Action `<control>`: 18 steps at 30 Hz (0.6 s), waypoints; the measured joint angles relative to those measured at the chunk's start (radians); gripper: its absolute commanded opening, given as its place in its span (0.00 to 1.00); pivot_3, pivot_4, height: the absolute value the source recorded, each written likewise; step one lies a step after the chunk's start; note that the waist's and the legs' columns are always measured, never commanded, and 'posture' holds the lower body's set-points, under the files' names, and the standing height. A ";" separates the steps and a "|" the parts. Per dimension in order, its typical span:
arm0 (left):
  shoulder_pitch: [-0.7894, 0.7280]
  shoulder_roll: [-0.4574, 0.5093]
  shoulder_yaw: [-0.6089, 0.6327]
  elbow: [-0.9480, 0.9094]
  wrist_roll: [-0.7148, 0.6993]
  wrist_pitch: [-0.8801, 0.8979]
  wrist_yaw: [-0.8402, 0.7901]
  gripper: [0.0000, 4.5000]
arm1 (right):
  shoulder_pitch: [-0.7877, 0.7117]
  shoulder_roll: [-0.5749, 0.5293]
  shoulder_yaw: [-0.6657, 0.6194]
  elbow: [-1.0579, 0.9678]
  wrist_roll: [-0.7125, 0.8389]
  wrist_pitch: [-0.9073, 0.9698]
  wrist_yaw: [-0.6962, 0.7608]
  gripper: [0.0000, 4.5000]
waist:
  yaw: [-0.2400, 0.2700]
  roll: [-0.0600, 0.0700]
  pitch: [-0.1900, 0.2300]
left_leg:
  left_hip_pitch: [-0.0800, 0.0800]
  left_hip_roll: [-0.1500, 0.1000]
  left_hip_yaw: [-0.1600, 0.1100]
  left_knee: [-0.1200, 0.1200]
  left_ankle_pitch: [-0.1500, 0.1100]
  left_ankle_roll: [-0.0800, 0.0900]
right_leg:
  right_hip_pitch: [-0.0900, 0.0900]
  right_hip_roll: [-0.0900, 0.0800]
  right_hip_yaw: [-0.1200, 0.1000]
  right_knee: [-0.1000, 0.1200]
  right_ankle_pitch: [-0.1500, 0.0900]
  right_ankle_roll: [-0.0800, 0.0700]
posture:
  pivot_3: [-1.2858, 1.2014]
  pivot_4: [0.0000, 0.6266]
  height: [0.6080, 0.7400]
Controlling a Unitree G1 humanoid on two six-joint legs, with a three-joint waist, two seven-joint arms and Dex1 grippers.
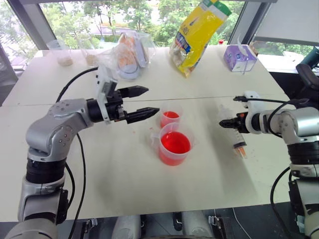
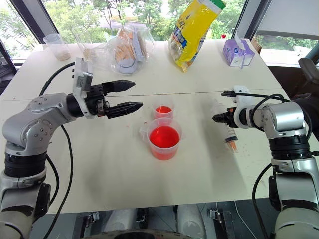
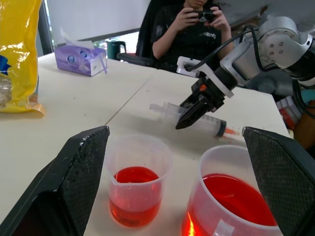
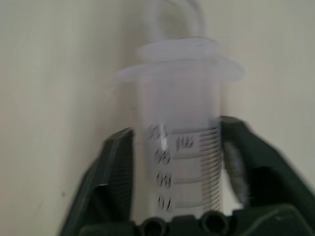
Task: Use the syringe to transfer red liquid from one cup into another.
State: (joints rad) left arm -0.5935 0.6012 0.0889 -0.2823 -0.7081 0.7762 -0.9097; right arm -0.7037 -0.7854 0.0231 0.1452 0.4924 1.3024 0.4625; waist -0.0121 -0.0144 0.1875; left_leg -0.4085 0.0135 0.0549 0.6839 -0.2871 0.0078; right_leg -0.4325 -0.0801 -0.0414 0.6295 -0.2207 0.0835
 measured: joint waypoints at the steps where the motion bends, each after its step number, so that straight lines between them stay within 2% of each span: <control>1: 0.000 0.002 -0.001 -0.002 0.000 0.002 0.001 1.00 | 0.000 0.000 -0.003 -0.001 0.002 0.002 0.007 0.99 | 0.000 0.000 0.000 | 0.000 0.000 0.000 0.000 0.000 0.000 | 0.000 0.000 0.000 0.000 0.000 0.000 | 0.52 0.24 1.00; 3: 0.002 0.008 -0.004 -0.008 -0.002 0.005 0.001 1.00 | 0.000 -0.004 -0.016 -0.016 0.006 0.020 0.025 0.99 | 0.001 0.000 0.000 | 0.000 0.000 0.000 0.000 0.000 0.000 | 0.000 0.000 0.000 0.000 0.000 0.000 | 0.52 0.24 1.00; 6: 0.006 0.030 -0.006 -0.017 -0.012 0.026 -0.002 1.00 | 0.009 -0.088 -0.032 -0.146 0.056 0.036 0.114 0.99 | 0.002 0.001 0.000 | -0.001 0.000 -0.001 0.000 0.000 0.000 | -0.001 0.000 0.000 0.000 0.000 0.000 | 0.52 0.24 1.00; 10: 0.014 0.057 -0.005 -0.020 -0.025 0.041 -0.009 1.00 | 0.016 -0.170 -0.119 -0.282 0.136 0.052 0.215 0.99 | 0.002 0.000 0.000 | 0.000 0.000 -0.001 0.000 0.000 0.000 | 0.000 0.000 -0.001 -0.001 0.000 0.000 | 0.52 0.24 1.00; 18: 0.051 0.128 0.004 -0.043 -0.066 0.070 -0.044 1.00 | 0.162 -0.314 -0.301 -0.513 0.318 -0.003 0.456 0.99 | 0.002 0.000 0.000 | 0.000 0.000 -0.001 0.000 0.000 0.000 | 0.001 0.000 0.000 -0.001 -0.001 0.000 | 0.52 0.24 1.00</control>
State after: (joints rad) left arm -0.5425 0.7291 0.0929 -0.3257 -0.7742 0.8463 -0.9537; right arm -0.5419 -1.0998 -0.2779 -0.3678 0.8104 1.2994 0.9188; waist -0.0096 -0.0146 0.1880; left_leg -0.4084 0.0139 0.0542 0.6838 -0.2873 0.0079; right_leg -0.4320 -0.0801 -0.0419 0.6285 -0.2212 0.0835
